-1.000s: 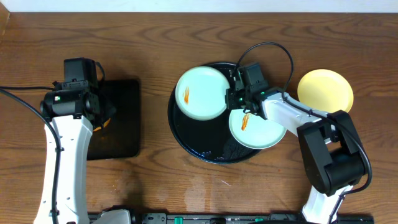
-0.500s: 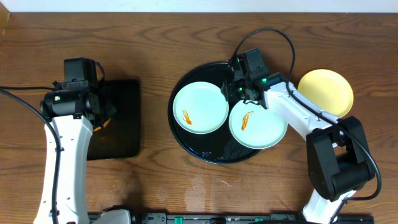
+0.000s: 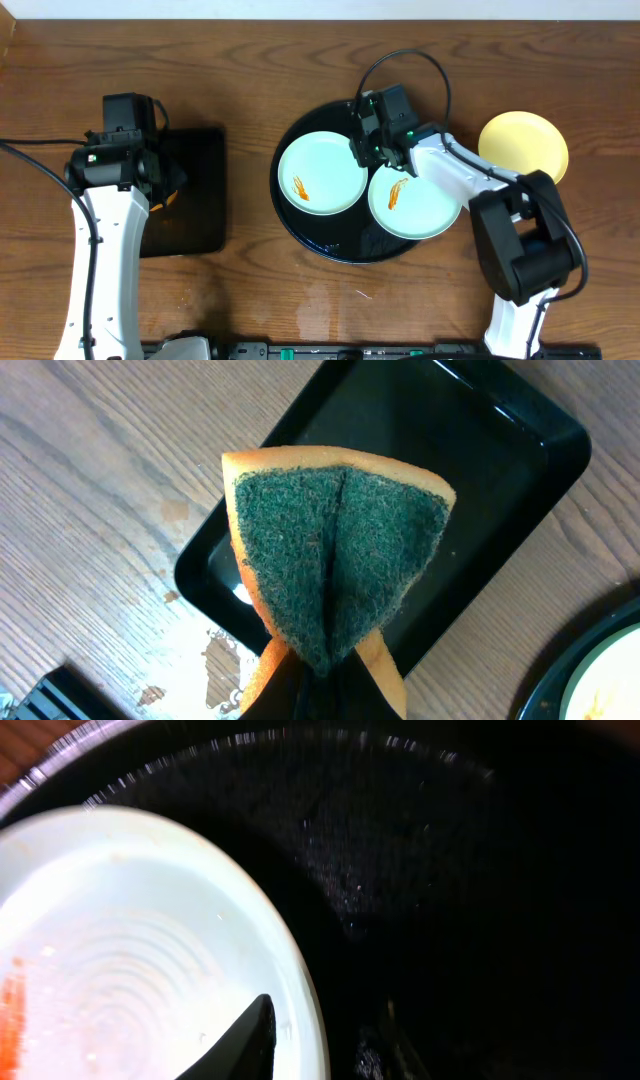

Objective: Clean dirty plates on tray and stack at the side
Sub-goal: 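Bring the left gripper with the sponge onto the pale green plate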

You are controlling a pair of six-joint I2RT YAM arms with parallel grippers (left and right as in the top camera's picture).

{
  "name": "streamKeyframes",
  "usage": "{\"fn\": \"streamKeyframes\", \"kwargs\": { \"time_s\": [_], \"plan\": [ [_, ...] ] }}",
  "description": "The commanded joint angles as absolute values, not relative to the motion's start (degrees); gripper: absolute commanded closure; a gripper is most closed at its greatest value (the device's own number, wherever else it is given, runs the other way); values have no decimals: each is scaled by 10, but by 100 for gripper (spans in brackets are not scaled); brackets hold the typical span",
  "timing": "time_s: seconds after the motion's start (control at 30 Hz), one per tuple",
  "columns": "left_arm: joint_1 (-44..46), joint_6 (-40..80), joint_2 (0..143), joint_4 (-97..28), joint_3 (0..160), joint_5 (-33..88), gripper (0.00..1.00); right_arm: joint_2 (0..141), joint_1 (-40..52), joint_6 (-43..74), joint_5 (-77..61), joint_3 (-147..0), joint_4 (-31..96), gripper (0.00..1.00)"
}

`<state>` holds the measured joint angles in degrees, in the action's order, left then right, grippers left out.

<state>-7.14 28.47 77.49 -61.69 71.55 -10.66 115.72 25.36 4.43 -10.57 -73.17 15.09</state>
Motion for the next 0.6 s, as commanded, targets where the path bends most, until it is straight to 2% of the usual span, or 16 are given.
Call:
{"fn": "streamKeyframes", "kwargs": {
  "time_s": [0.0,0.07,0.27,0.57],
  "plan": [
    [-74,279,776,-621,714,-109,92,1170,259,12,-112,-738,145,69],
    [-74,279,776,-621,714,-109,92,1172,259,12,-111,-738,147,72],
    [-74,279,776,-621,714,-109,92,1171,263,32,-110,-738,164,99],
    [-74,279,776,-621,714,-109,92,1171,270,103,-106,-738,228,99]
  ]
}}
